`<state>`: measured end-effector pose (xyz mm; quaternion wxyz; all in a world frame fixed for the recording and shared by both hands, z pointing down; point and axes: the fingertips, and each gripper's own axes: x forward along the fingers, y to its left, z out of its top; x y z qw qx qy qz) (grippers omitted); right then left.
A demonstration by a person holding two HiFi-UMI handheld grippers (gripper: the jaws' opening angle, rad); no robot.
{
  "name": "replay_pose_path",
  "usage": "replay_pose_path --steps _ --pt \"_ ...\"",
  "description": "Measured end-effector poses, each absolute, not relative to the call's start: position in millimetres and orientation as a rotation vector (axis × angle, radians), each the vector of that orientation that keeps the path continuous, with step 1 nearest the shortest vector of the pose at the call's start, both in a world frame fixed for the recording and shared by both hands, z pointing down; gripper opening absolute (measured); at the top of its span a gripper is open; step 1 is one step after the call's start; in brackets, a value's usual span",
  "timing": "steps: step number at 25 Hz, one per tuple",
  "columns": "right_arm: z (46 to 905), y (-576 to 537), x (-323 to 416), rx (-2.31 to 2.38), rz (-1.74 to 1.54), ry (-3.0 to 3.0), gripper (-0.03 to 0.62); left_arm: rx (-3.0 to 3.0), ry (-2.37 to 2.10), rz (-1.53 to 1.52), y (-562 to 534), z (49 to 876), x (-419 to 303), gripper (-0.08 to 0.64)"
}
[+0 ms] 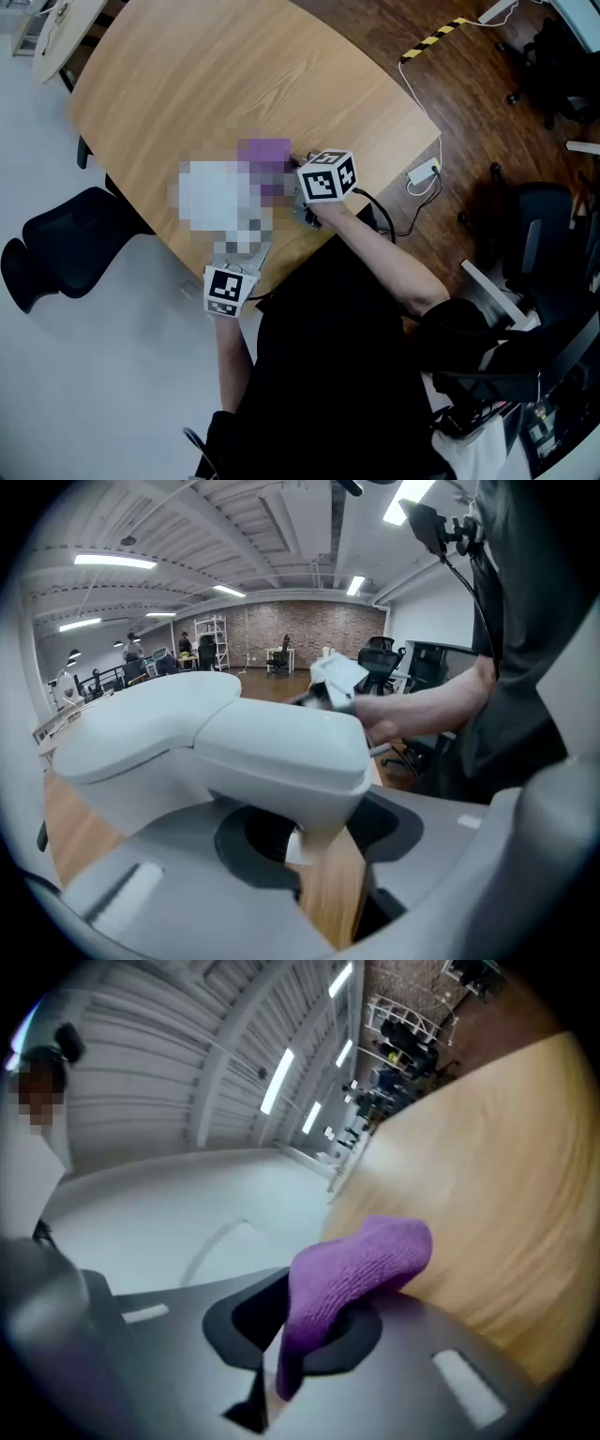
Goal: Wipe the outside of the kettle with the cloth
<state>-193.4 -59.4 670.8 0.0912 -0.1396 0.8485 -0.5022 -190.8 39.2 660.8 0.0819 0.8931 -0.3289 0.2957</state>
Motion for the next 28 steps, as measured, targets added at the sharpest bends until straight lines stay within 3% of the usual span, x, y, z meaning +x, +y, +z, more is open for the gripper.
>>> replay_pose_path --steps 3,5,10,17,19,24,28 --pt "551 -37 -182 -0.132 -1.109 2.486 0.023 2.682 -0.969 0.965 39 660 -193 0.268" --pt "532 -17 -189 -0.050 -0.963 2.562 0.023 2.677 -0.959 1.063 43 667 -197 0.268" --pt "594 -9 -202 -0.077 -1.067 2.529 0.023 2.667 -0.921 1.276 49 674 -203 0.267" --pt "762 -13 -219 -0.454 -1.512 2.768 0.023 2.656 -0.946 1.279 44 674 -206 0.272" --pt "738 -14 -212 -0.420 -1.452 2.767 0.023 2.656 -0.948 1.295 45 675 -206 0.273" --pt "574 10 -202 0.049 -0.995 2.645 0.023 2.658 -0.959 1.314 43 675 -210 0.275" --pt "605 23 -230 0.106 -1.027 2.744 0.023 2.659 -0.964 1.322 50 678 -213 0.275"
